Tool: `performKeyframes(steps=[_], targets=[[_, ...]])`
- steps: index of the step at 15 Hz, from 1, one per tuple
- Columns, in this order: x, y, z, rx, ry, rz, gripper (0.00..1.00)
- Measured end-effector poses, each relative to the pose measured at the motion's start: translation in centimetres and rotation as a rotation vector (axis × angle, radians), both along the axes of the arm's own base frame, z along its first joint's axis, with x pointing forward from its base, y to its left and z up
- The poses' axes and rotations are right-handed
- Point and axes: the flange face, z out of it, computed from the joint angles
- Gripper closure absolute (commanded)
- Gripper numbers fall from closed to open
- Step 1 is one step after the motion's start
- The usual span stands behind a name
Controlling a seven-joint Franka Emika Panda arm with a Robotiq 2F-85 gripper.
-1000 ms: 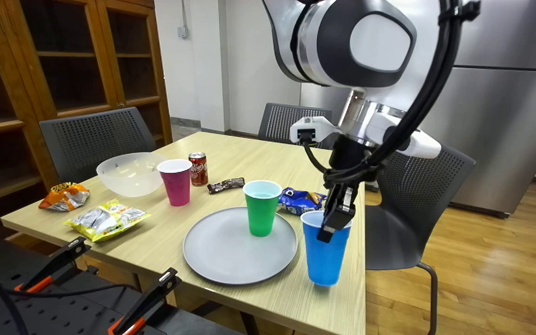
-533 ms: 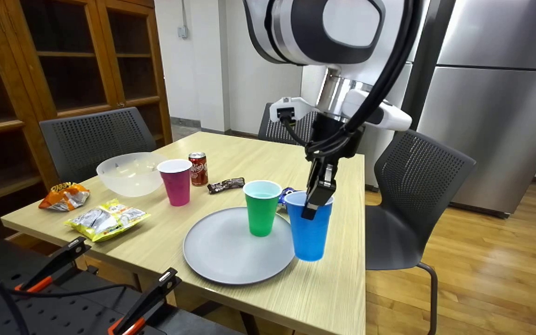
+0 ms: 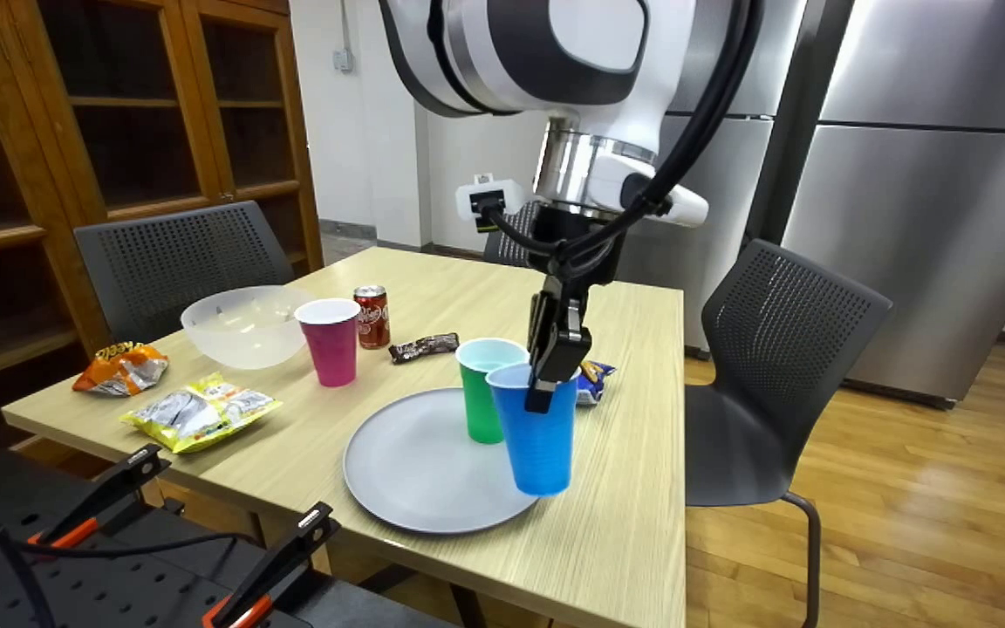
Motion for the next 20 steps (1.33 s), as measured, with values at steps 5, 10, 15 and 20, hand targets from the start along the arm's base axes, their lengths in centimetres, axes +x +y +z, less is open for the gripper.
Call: performKeyframes(steps=[5, 10, 15, 20], targets=[[-0.9, 1.9, -0.8, 0.0, 0.034, 0.101, 0.99], [-1.3, 3.5, -1.6, 0.021, 0.043, 0.187, 0.99], [-1.5, 4.6, -2.3, 0.039, 0.035, 0.268, 0.99], [-1.4, 5.0, -2.5, 0.06, 0.012, 0.315, 0.99]])
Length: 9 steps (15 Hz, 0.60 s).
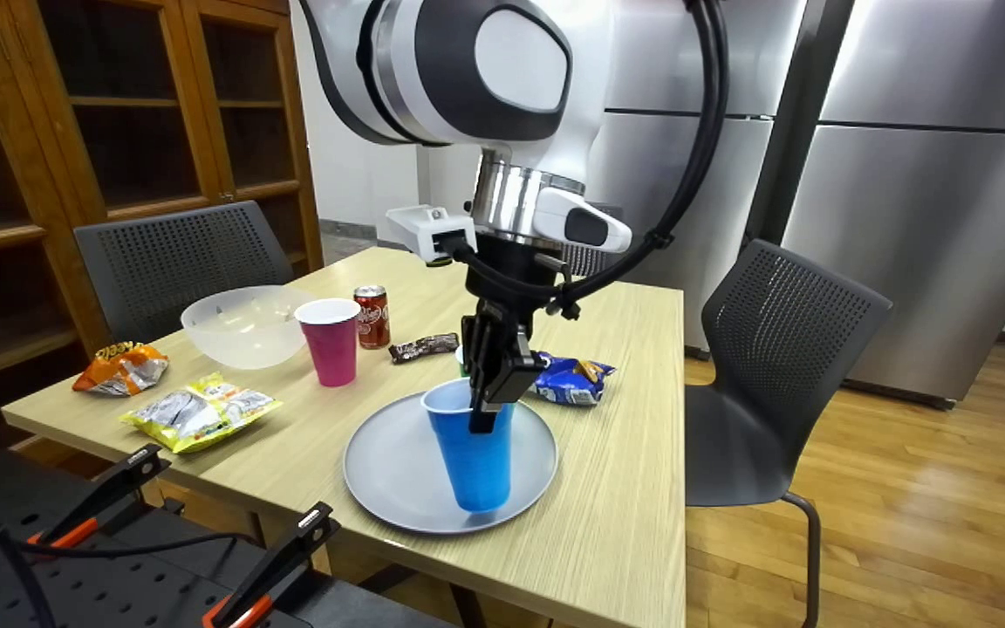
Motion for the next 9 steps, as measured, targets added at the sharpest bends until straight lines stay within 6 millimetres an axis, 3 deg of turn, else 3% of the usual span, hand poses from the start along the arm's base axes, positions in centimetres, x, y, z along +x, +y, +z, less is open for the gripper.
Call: performKeyframes(steps=[9], targets=[[0.45, 1.12, -0.95, 0.053, -0.011, 0.045, 0.99]])
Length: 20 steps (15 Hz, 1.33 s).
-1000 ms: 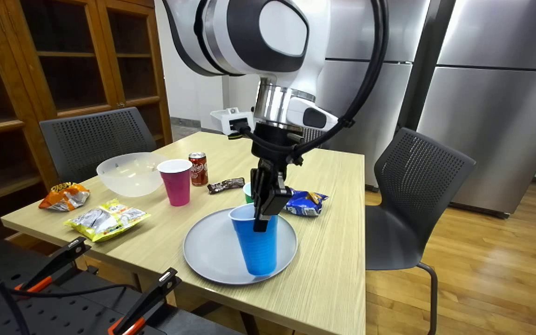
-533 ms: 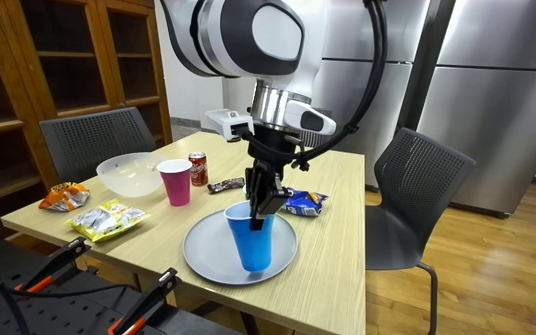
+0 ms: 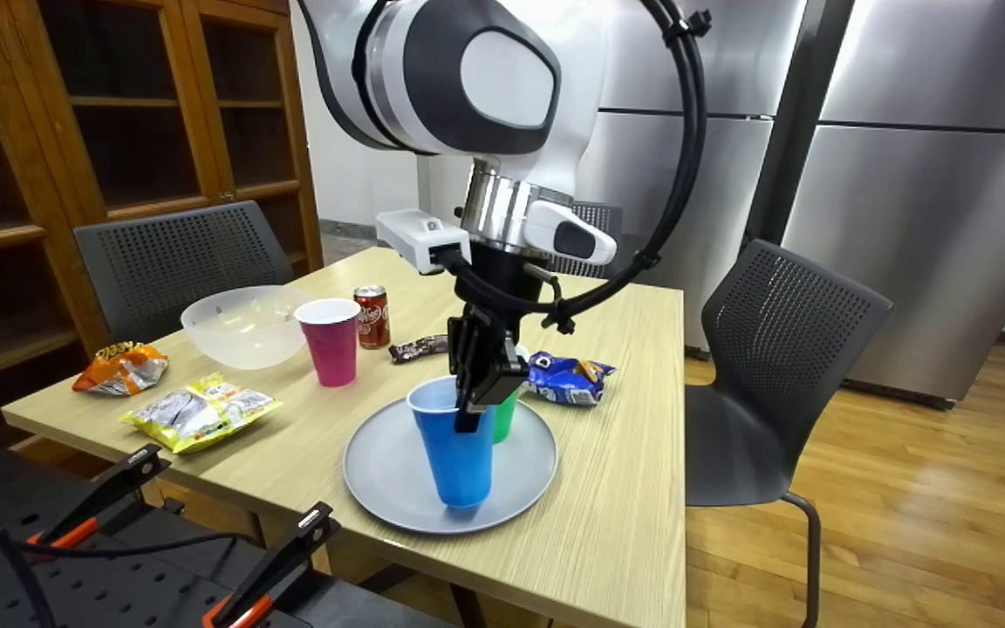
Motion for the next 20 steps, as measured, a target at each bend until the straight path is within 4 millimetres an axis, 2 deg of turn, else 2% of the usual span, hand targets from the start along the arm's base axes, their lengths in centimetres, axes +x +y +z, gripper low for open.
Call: performKeyframes(steps=[9, 19, 20], targets=[[0.0, 0.2, -1.8, 0.045, 0.012, -0.055, 0.99], [0.3, -0.2, -2.0, 0.047, 0.011, -0.071, 0.99], [0.3, -0.2, -2.0, 0.046, 0.011, -0.071, 0.85]])
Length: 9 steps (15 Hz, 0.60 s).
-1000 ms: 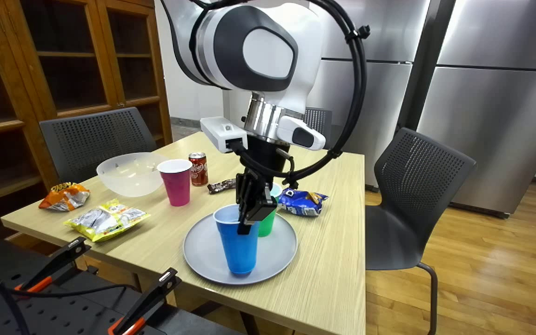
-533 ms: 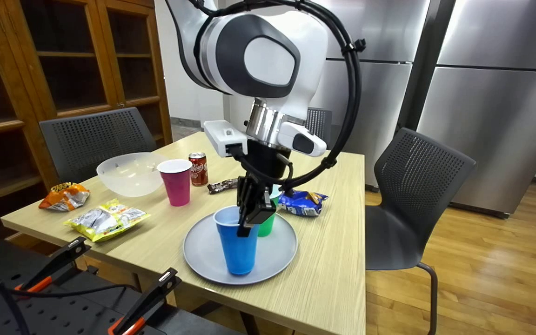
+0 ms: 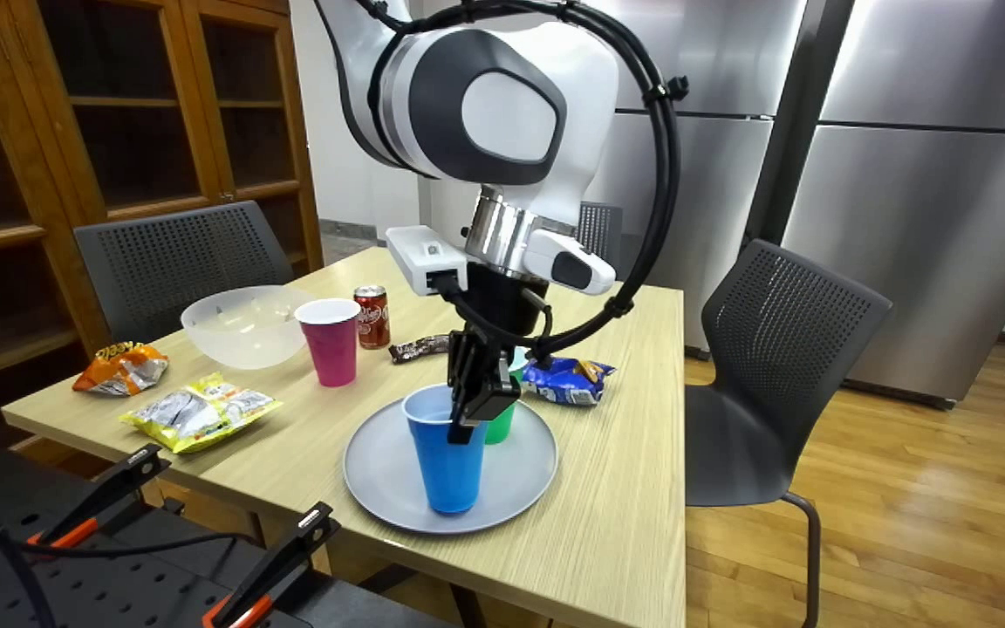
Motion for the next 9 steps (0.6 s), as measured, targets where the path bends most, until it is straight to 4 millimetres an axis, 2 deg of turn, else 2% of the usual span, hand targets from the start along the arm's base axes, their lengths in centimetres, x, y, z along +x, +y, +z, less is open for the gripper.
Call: performKeyframes(steps=[1, 9], targets=[[0.01, -0.01, 0.0, 0.0, 0.0, 0.0, 0.68], [-0.14, -0.01, -0.37, 0.001, 0.009, 0.006, 0.09]])
